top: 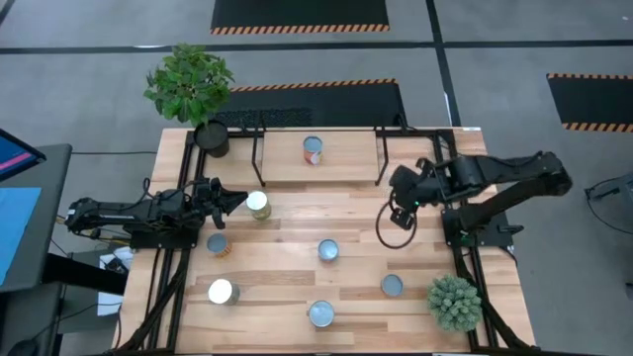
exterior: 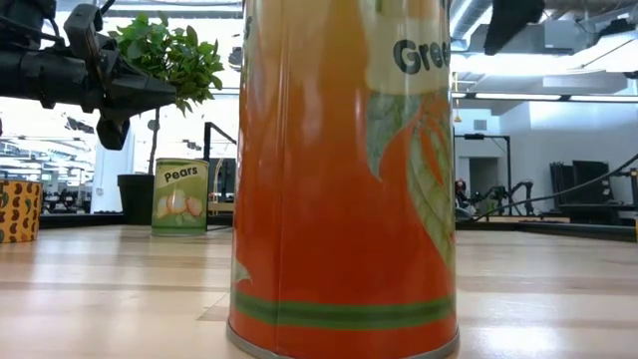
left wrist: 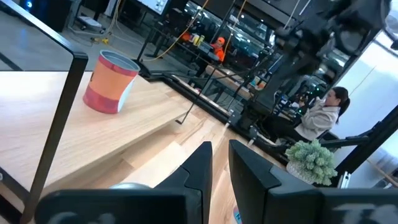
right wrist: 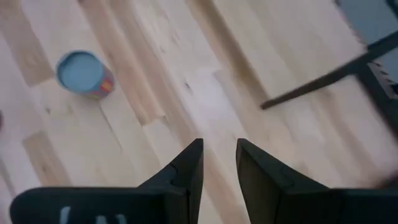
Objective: Pick and place cans onto a shelf
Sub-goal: Put the canned pears on the shelf
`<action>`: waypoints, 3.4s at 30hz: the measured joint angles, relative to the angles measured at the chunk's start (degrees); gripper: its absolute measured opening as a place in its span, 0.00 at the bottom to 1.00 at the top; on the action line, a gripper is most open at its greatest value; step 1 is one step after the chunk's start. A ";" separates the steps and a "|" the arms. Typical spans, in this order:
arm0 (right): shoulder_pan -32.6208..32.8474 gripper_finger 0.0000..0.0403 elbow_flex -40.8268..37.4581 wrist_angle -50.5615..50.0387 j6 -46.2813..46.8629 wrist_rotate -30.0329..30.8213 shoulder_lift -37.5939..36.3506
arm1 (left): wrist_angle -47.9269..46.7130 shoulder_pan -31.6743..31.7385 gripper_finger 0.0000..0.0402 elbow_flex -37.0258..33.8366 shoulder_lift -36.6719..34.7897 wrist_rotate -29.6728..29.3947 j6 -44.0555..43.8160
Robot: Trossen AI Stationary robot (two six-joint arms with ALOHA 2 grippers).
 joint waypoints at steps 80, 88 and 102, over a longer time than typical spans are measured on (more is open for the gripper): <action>-6.34 0.29 -42.82 59.61 -3.13 -10.65 -7.46 | -47.82 -0.07 0.18 45.86 60.02 4.82 23.49; -6.34 0.29 -42.79 58.70 -3.11 -10.65 -7.46 | -48.88 1.73 0.38 45.90 63.13 8.92 24.03; -6.34 0.29 -42.79 57.05 -3.11 -10.63 -7.46 | -47.74 0.50 0.22 46.34 69.84 3.86 23.51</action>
